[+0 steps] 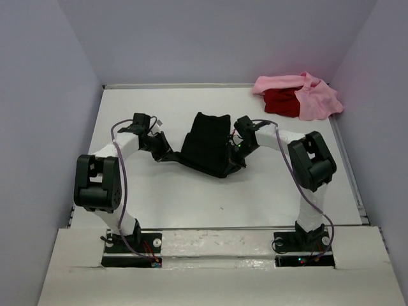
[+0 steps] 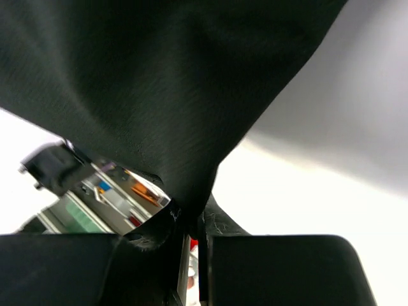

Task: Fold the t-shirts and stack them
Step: Fold the tshirt

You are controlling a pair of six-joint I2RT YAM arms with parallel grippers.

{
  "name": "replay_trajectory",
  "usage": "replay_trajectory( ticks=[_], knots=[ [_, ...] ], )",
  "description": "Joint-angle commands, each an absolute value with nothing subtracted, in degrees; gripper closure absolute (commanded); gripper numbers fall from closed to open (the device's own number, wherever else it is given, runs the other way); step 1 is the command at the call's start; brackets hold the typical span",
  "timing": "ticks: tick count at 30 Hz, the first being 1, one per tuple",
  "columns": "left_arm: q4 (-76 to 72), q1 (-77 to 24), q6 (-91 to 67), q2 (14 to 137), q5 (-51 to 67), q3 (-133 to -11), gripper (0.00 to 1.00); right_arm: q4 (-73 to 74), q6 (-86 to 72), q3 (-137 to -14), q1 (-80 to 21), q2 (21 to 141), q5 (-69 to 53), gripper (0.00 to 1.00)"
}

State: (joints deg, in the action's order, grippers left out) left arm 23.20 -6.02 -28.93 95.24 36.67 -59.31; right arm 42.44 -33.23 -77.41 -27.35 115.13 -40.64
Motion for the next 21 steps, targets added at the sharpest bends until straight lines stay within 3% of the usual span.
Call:
replay_trajectory(
  ticks=[1,12,21],
  knots=[
    [25.22,-7.73,-30.85,88.96,33.05,-56.61,1.0,46.76,-27.96,-71.47,-26.81,107.06,-36.05,1.0],
    [23.91,-21.7,-42.36,80.87,31.99,-49.75,1.0,52.2,-23.82,-68.38,-26.81,100.46,-30.15,1.0],
    [30.4,-22.41,-42.63,77.96,25.58,-58.44,1.0,54.14,-25.93,-72.6,-26.81,95.46,-25.14,1.0]
  ],
)
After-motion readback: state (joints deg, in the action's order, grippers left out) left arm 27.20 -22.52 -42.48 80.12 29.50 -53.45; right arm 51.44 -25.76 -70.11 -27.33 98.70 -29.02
